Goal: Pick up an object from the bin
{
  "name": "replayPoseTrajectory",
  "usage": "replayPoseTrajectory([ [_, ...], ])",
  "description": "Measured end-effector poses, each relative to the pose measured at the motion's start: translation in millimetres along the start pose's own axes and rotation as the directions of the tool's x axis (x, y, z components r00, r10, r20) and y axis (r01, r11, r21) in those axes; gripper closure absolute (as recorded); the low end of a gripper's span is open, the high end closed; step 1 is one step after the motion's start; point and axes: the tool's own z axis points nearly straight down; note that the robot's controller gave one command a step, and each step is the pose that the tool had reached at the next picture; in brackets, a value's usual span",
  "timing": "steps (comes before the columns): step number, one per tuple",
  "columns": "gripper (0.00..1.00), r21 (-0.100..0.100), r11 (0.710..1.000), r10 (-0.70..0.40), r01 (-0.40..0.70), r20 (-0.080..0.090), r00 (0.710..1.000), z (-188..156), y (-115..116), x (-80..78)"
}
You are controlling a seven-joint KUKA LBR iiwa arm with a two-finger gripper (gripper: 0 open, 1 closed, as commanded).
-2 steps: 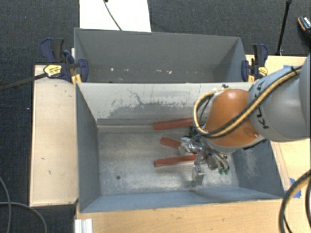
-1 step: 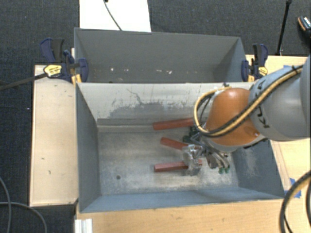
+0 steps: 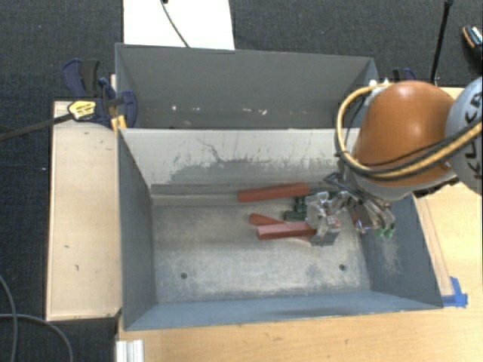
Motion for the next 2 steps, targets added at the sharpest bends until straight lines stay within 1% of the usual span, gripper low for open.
replayPoseTrajectory([
  [1,1.00,-0.003,0.958,-0.286,0.286,-0.004,0.958,0.0,23.4,-41.4],
  [2,1.00,-0.003,0.956,-0.294,0.294,-0.009,0.956,4.0,-21.9,-27.1],
])
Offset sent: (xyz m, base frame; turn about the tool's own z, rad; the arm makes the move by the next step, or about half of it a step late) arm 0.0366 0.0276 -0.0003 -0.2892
